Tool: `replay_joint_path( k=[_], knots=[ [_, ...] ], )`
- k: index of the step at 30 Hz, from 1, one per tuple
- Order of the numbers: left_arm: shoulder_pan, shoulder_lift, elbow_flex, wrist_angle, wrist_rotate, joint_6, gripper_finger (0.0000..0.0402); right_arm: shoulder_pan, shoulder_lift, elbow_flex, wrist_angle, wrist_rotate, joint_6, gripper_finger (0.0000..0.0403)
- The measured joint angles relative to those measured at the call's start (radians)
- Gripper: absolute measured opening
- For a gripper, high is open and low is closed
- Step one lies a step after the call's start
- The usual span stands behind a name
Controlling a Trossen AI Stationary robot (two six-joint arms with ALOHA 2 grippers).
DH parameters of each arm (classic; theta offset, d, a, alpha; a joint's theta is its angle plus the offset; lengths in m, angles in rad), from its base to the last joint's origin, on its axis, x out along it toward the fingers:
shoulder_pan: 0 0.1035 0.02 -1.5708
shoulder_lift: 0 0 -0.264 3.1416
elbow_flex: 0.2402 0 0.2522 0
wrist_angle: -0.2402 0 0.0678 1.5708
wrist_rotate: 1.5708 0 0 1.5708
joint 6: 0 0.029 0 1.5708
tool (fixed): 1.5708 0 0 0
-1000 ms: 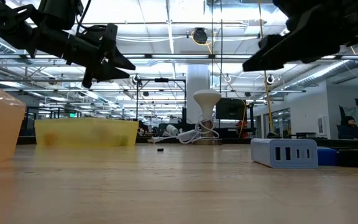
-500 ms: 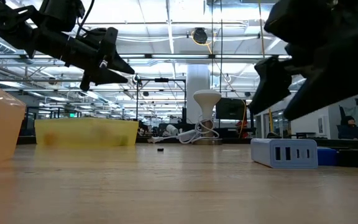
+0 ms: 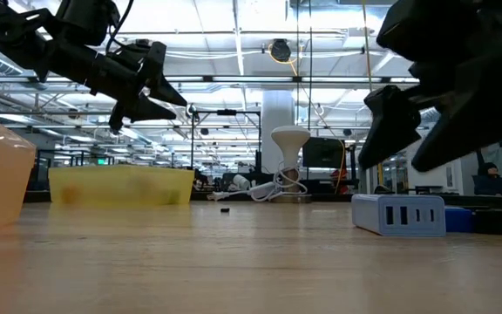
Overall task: Pick & Place Office items
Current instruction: Put the light blue charger adapter into the yellow bin
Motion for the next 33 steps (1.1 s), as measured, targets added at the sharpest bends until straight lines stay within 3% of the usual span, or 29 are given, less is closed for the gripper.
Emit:
replay_joint_path(
  k=[3,11,17,24,33],
  knots=[
    [0.000,0.000,0.000,0.001,-0.002,0.001,0.0182,0.004,0.057,0.024,-0.004,-0.003,0.013,0.0329],
    [-0.002,0.000,0.000,-0.007,-0.002,-0.004,0.0160,-0.030,0.205,0.114,-0.039,-0.131,0.039,0.0329],
    [-0.010,0.000,0.000,-0.015,-0.002,-0.007,0.0153,-0.038,0.192,0.118,-0.075,-0.133,0.043,0.0319],
    [-0.010,0.000,0.000,-0.016,-0.002,-0.004,0.0167,-0.041,0.160,0.118,-0.089,-0.133,0.004,0.0274],
    [-0.006,0.000,0.000,-0.015,-0.036,0.023,0.0179,-0.054,0.086,0.117,-0.104,-0.128,-0.065,0.0276]
  ],
)
